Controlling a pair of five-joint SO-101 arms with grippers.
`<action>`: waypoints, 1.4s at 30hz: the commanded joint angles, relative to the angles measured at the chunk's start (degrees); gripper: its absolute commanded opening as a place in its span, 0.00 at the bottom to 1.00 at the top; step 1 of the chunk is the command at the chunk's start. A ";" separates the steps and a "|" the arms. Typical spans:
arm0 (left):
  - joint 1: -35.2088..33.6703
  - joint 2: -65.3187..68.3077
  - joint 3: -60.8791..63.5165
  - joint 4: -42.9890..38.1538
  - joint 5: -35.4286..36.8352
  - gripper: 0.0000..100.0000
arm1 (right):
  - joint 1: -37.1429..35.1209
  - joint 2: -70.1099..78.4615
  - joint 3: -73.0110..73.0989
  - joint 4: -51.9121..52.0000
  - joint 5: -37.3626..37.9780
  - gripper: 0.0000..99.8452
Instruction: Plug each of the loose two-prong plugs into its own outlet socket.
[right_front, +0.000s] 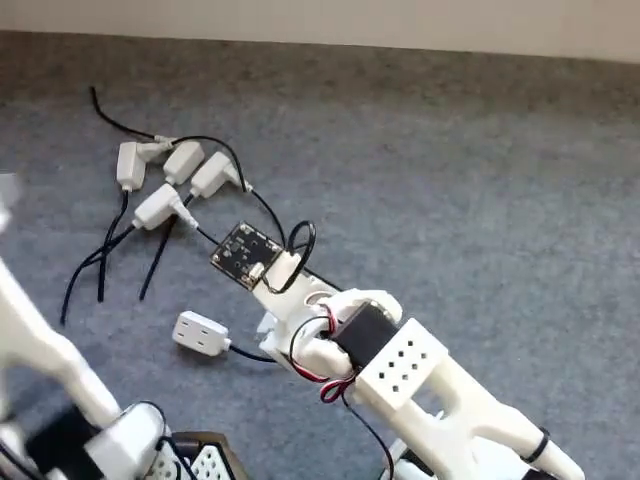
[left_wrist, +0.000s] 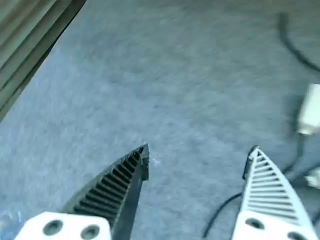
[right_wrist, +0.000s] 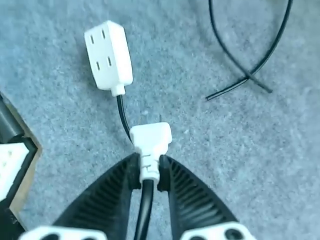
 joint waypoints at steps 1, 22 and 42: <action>-7.96 13.49 -10.15 0.26 0.44 0.31 | -0.40 -1.10 -5.85 0.92 0.70 0.01; -21.23 50.68 -26.59 -8.97 -6.51 0.31 | -9.98 24.57 -13.23 -11.38 0.44 0.01; -17.63 52.70 -26.59 -10.29 -6.24 0.31 | -10.07 36.00 -16.75 -13.23 0.35 0.01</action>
